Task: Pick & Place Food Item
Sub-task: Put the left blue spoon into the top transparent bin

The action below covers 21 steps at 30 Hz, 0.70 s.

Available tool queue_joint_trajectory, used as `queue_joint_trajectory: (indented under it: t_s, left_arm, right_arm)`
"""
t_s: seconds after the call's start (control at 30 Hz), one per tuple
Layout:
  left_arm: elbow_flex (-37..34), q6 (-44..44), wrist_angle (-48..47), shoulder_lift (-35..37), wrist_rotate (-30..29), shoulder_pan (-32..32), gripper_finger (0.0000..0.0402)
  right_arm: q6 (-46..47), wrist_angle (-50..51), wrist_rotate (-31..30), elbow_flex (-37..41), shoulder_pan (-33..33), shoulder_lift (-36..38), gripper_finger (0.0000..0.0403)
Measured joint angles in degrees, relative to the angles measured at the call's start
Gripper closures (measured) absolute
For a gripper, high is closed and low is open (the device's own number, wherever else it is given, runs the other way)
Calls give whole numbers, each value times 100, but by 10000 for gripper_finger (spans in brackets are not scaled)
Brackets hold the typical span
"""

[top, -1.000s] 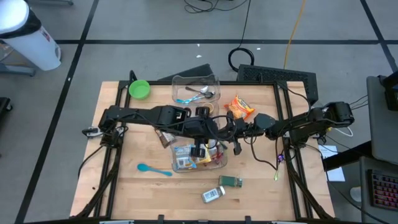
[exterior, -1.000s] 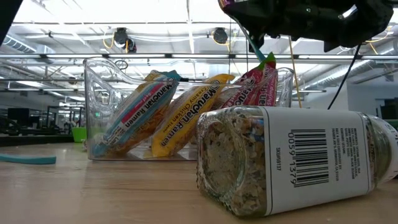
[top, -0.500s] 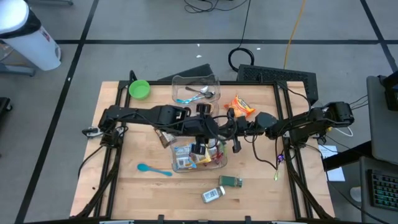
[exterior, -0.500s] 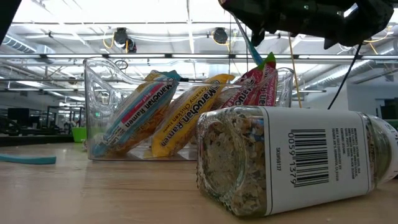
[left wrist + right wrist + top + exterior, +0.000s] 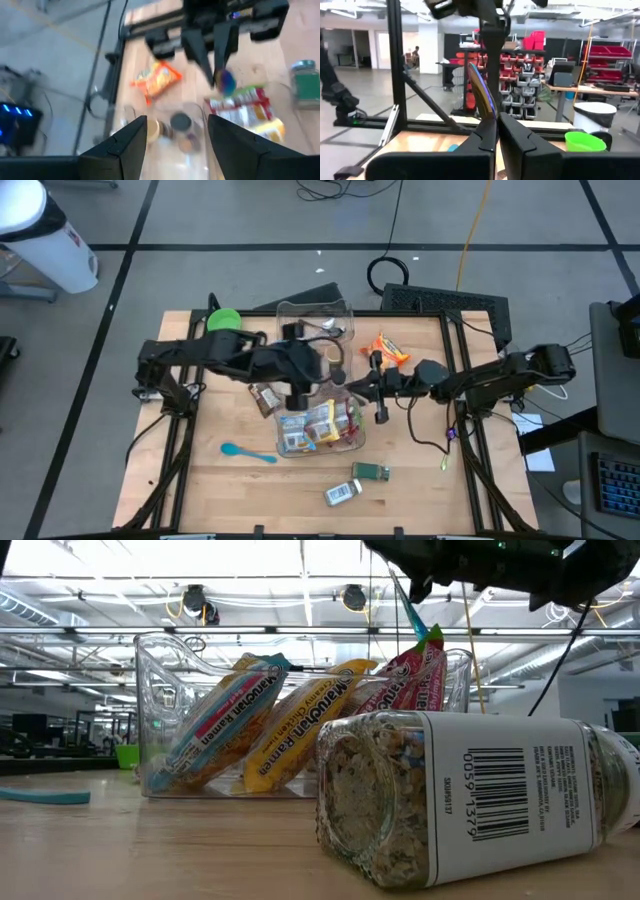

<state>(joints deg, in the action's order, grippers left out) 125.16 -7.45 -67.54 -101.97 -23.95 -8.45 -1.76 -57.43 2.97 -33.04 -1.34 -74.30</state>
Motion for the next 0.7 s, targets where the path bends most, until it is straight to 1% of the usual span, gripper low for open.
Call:
queue_joint_trajectory:
  t_s: [0.1,0.17,0.27,0.4,0.57,0.7]
  left_arm:
    - [0,649,-613,173,88,4,187]
    - [-15,1009,-866,217,276,7,188]
    - [-377,1254,-716,274,542,-54,188]
    - [-1255,976,298,272,603,-162,188]
    - [-2752,332,2366,265,607,-149,188]
    - [-3533,175,3553,260,608,-32,188]
  right_arm:
    - [-92,122,-8,0,-7,143,403]
    - [-104,163,-21,0,-4,260,403]
    - [-211,279,-56,2,-24,445,403]
    - [-364,285,-313,2,-120,627,403]
    - [-580,263,-336,2,-266,667,403]
    - [-791,220,-462,2,-387,667,403]
